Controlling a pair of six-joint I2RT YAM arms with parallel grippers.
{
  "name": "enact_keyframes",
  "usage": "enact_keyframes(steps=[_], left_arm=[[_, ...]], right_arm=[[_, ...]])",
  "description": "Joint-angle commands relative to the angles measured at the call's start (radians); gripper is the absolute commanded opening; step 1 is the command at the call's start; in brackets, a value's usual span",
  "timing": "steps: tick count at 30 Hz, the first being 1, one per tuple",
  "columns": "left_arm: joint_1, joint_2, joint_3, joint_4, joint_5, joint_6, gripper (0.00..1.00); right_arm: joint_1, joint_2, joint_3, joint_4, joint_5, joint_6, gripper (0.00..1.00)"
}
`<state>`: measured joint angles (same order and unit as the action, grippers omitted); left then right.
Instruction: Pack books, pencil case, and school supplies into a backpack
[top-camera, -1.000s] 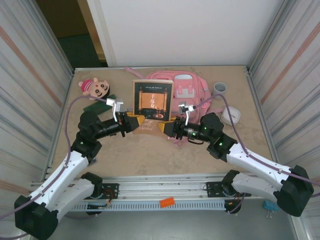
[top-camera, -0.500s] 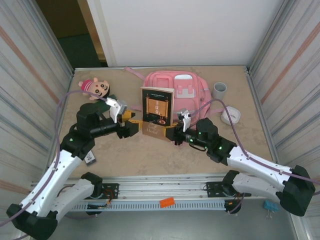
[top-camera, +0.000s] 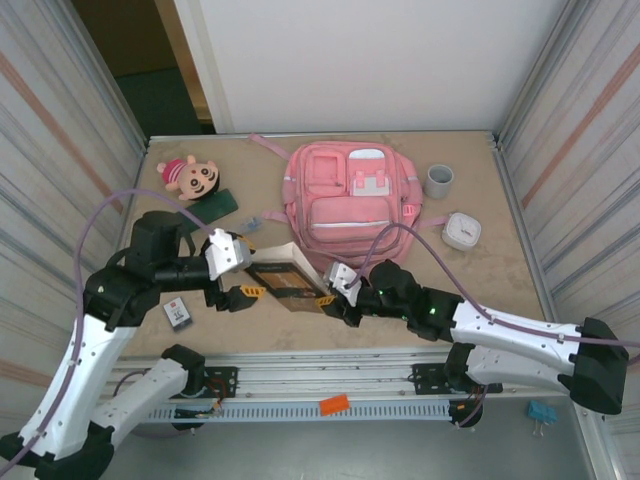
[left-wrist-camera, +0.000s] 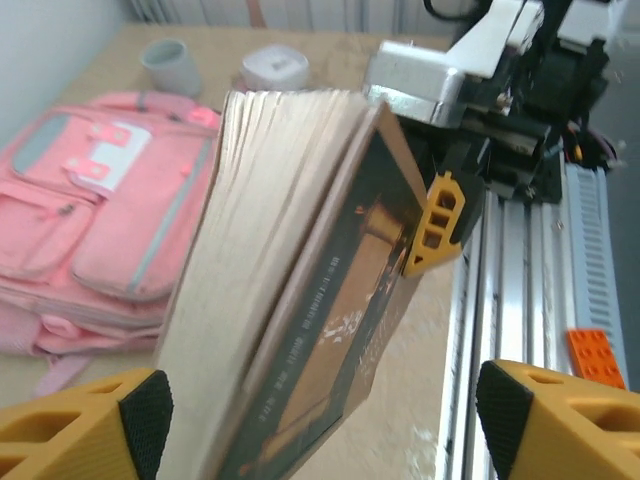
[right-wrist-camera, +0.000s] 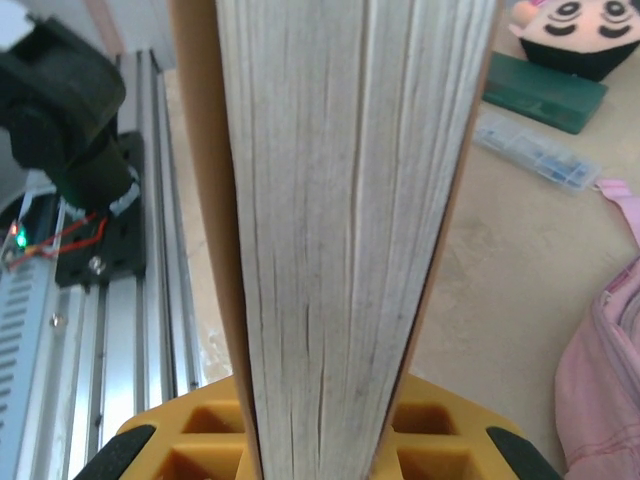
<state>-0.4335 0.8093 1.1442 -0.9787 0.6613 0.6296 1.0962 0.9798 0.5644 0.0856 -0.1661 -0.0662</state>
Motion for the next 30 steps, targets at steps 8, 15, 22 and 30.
enact_keyframes(steps=[8,15,22,30], left_arm=[[-0.022,0.102,0.021,-0.219,-0.014,0.151,0.75],[-0.031,0.103,-0.033,-0.190,-0.027,0.164,0.62],[-0.043,0.117,-0.047,-0.164,0.080,0.162,0.24],[-0.010,-0.011,-0.139,0.225,0.113,-0.141,0.00]], right_arm=[[0.029,0.119,0.113,-0.002,-0.036,-0.099,0.07],[0.031,0.100,0.101,0.044,-0.060,-0.097,0.10],[0.031,-0.017,-0.006,0.214,-0.049,-0.083,0.20],[-0.117,-0.256,-0.197,0.406,0.098,0.246,0.86]])
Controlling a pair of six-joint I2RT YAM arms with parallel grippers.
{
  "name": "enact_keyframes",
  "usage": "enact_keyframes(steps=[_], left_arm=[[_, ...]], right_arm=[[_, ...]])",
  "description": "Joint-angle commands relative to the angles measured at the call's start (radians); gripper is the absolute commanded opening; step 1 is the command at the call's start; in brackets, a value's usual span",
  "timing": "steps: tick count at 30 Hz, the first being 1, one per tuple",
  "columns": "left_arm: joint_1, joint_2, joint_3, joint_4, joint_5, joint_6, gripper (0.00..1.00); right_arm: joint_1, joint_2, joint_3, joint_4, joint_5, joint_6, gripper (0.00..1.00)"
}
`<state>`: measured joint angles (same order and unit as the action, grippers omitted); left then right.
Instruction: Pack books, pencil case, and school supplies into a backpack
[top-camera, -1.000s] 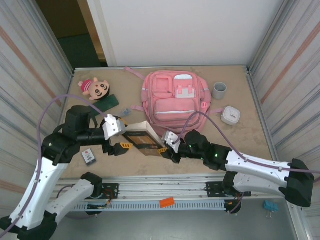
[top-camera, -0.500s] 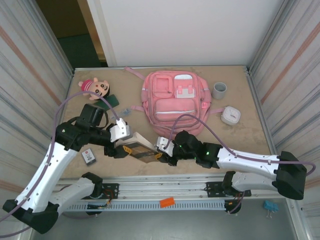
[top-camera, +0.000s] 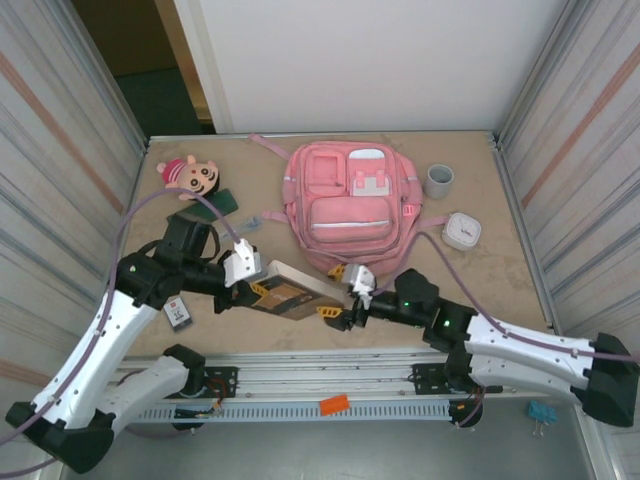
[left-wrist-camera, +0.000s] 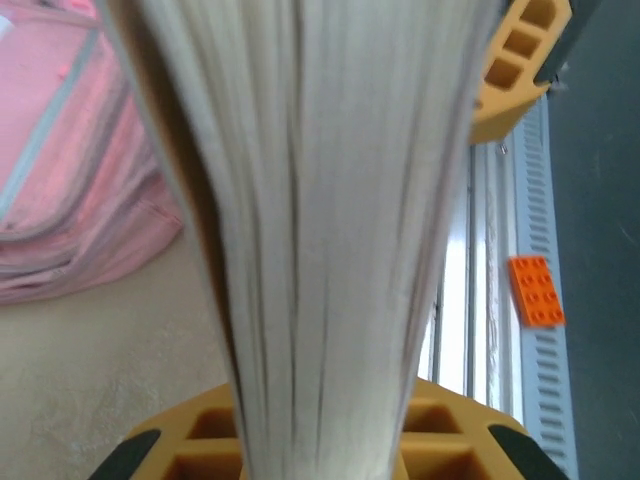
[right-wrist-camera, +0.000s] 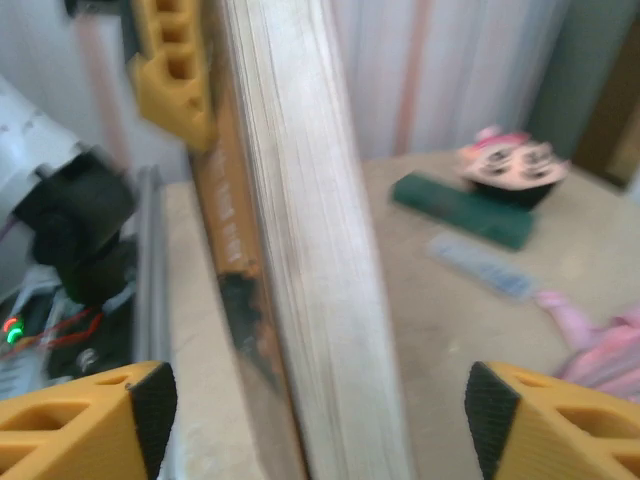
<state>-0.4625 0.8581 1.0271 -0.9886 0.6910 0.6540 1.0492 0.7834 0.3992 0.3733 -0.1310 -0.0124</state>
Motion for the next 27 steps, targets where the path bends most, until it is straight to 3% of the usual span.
enact_keyframes(steps=[1,6,10,12,16,19,23,27], left_arm=[[0.028,-0.077,-0.047,0.319,0.097,-0.247,0.00],[0.048,-0.113,-0.155,0.672,0.167,-0.560,0.00],[0.081,-0.075,-0.176,0.841,0.279,-0.728,0.00],[0.091,-0.045,-0.177,0.929,0.337,-0.814,0.00],[0.092,0.003,-0.195,1.115,0.397,-0.963,0.00],[0.090,0.033,-0.192,1.157,0.426,-1.009,0.00],[0.082,0.055,-0.190,1.160,0.446,-1.031,0.00],[0.060,0.085,-0.186,1.168,0.449,-1.051,0.01]], right_arm=[[-0.112,-0.083,-0.048,0.117,0.051,0.255,0.91],[-0.255,-0.138,-0.097,0.170,-0.134,0.414,0.92],[-0.324,-0.159,-0.108,0.203,-0.117,0.573,1.00],[-0.356,-0.154,-0.107,0.218,-0.158,0.616,0.99],[-0.379,-0.119,-0.099,0.279,-0.309,0.646,1.00],[-0.380,-0.091,-0.068,0.284,-0.370,0.669,0.97],[-0.378,-0.054,-0.042,0.329,-0.443,0.699,0.83],[-0.368,-0.029,-0.033,0.380,-0.486,0.714,0.56]])
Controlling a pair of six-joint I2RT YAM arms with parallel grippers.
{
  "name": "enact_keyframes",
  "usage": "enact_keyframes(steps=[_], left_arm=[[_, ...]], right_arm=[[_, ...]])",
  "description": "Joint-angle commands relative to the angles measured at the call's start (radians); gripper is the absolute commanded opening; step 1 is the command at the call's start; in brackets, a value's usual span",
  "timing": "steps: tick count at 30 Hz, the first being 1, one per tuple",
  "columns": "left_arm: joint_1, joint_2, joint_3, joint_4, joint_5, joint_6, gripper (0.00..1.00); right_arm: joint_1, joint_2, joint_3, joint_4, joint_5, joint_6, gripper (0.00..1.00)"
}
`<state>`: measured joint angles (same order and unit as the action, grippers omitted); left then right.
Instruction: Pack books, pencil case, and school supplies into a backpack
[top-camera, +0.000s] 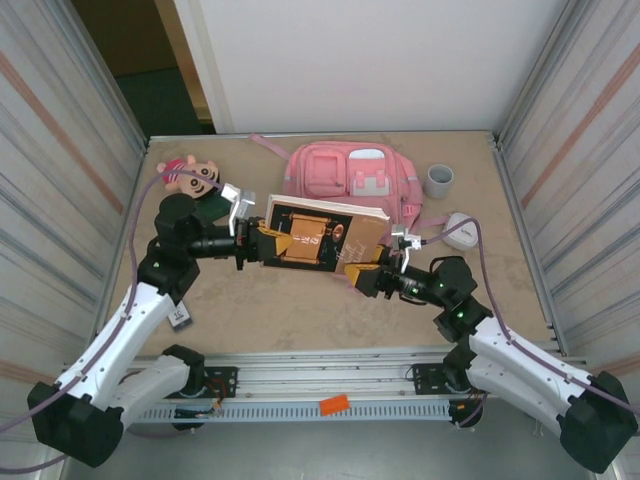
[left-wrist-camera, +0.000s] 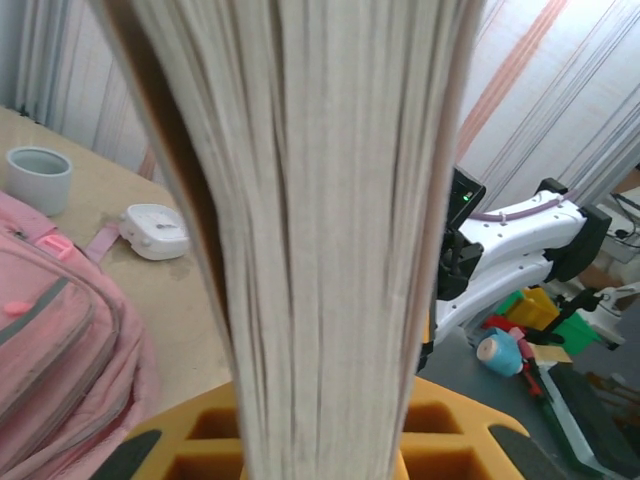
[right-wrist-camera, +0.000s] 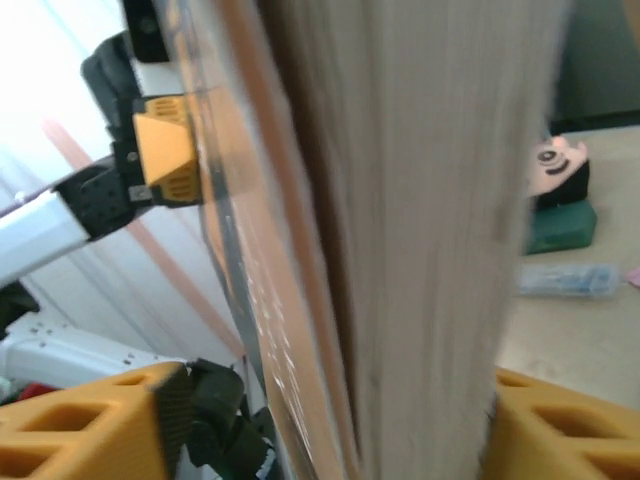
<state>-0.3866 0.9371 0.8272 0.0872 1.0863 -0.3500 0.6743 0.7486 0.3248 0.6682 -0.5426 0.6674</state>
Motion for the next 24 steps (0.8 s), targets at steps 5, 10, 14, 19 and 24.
enact_keyframes(steps=[5,10,14,19,24], left_arm=[[-0.026,0.042,0.076,-0.105,-0.050,0.065,0.26],[-0.045,-0.001,0.108,-0.275,-0.317,0.259,0.63],[-0.164,-0.006,0.106,-0.365,-0.632,0.544,0.65],[-0.359,0.139,0.150,-0.425,-0.933,0.841,0.66],[-0.446,0.393,0.311,-0.481,-1.066,0.930,0.69]], right_arm=[[0.007,-0.029,0.026,0.080,-0.012,0.018,0.01],[-0.008,-0.182,0.002,-0.178,0.361,0.051,0.00],[-0.008,-0.302,-0.008,-0.408,0.638,0.123,0.00],[-0.007,-0.388,-0.025,-0.541,0.768,0.192,0.00],[-0.007,-0.411,0.009,-0.707,0.840,0.250,0.00]])
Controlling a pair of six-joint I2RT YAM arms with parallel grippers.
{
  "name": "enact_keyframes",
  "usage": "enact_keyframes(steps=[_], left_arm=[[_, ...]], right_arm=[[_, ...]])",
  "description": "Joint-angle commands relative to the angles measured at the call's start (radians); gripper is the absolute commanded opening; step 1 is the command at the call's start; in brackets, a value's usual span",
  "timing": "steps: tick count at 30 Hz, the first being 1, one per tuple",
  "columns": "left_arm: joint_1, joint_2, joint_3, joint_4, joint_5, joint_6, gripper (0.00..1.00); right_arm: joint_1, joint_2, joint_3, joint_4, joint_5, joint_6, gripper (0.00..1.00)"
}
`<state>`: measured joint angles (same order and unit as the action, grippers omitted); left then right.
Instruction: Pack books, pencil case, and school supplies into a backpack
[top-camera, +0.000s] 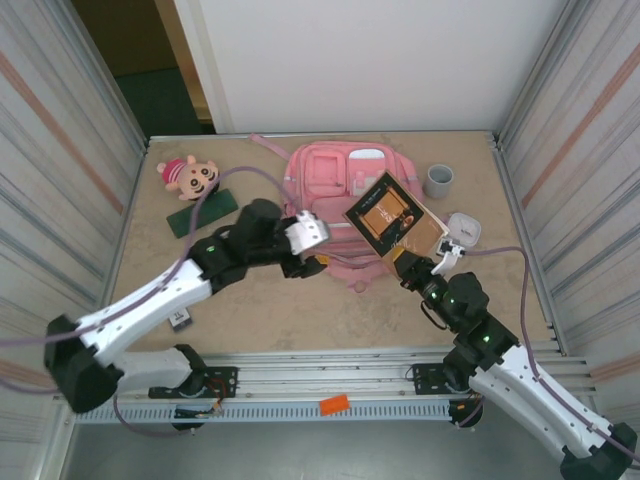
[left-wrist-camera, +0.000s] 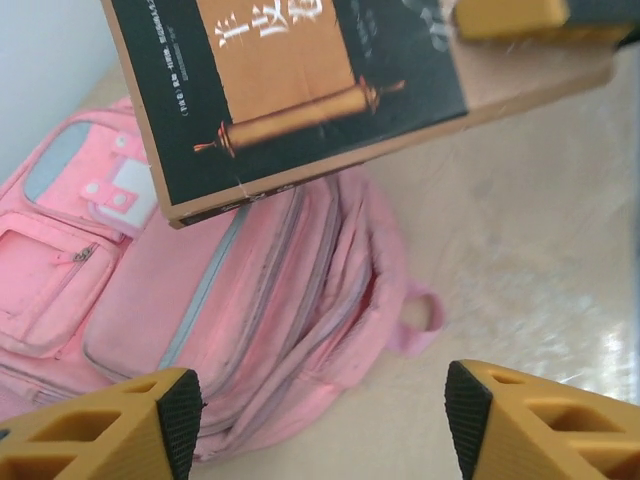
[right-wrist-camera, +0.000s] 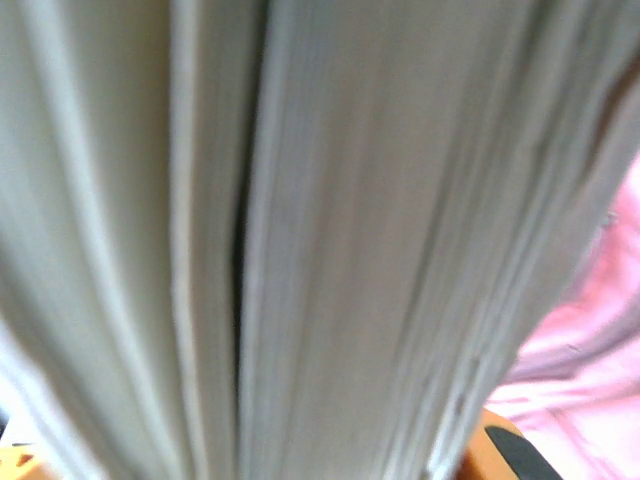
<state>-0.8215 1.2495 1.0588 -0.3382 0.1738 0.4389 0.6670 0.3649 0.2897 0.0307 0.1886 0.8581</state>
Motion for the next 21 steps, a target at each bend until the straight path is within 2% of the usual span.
enact_keyframes(steps=[1,6,11,15,21], left_arm=[[-0.011,0.127,0.096,-0.034,-0.152,0.157,0.70],[-0.011,0.351,0.216,-0.014,-0.112,0.262,0.75],[-0.010,0.541,0.368,-0.027,-0.085,0.301,0.79],[-0.010,0.640,0.438,-0.045,-0.078,0.315,0.82],[0.017,0.706,0.450,-0.068,-0.053,0.299,0.84]], right_arm=[[0.002,-0.029,0.052,-0.104,0.125,0.074,0.00],[0.006,-0.032,0.064,-0.176,0.181,0.096,0.00],[0.011,-0.049,0.067,-0.229,0.199,0.101,0.00],[0.012,-0.082,0.065,-0.242,0.206,0.098,0.00],[0.012,-0.145,0.070,-0.312,0.241,0.098,0.00]])
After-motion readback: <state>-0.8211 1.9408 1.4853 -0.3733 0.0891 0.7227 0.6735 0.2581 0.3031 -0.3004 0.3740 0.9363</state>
